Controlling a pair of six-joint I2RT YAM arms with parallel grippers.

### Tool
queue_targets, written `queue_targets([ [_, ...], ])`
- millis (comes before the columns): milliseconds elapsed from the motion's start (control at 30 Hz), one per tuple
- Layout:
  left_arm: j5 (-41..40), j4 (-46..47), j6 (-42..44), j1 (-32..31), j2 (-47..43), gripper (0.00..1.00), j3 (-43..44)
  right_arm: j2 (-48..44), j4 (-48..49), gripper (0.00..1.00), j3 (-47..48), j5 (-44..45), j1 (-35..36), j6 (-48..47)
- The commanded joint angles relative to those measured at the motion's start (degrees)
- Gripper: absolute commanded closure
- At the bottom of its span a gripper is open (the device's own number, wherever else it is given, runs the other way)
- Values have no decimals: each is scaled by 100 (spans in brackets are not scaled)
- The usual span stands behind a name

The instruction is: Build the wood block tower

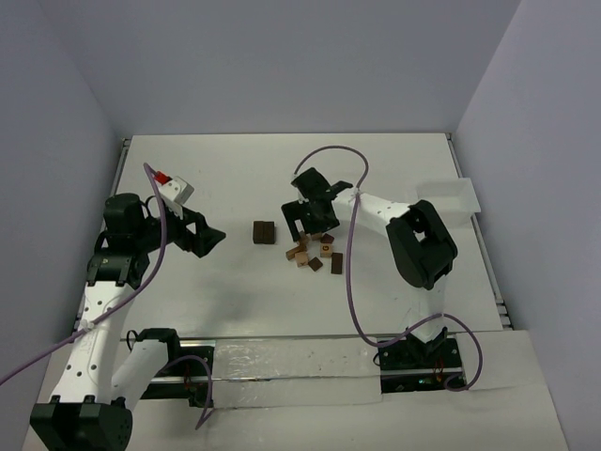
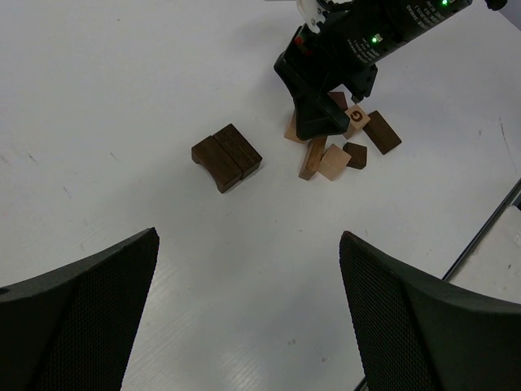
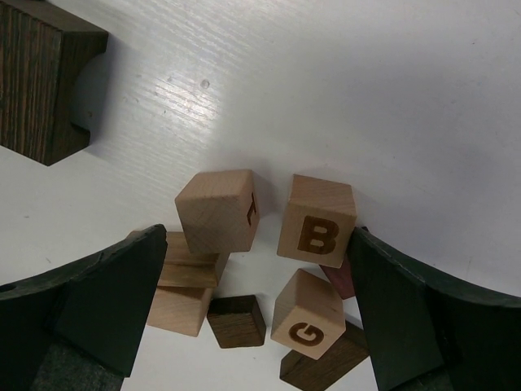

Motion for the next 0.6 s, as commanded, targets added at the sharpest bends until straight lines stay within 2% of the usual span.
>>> queue_targets([
  [0,12,238,-75,30,-44,3,-23,80,-34,2,88,-98,58,36],
  [233,12,244,-67,30,-70,2,-55,186,-75,2,204,-107,74,96],
  [567,-6,235,-49,30,-106,2,-82,315,-111,15,342,18,143,43],
])
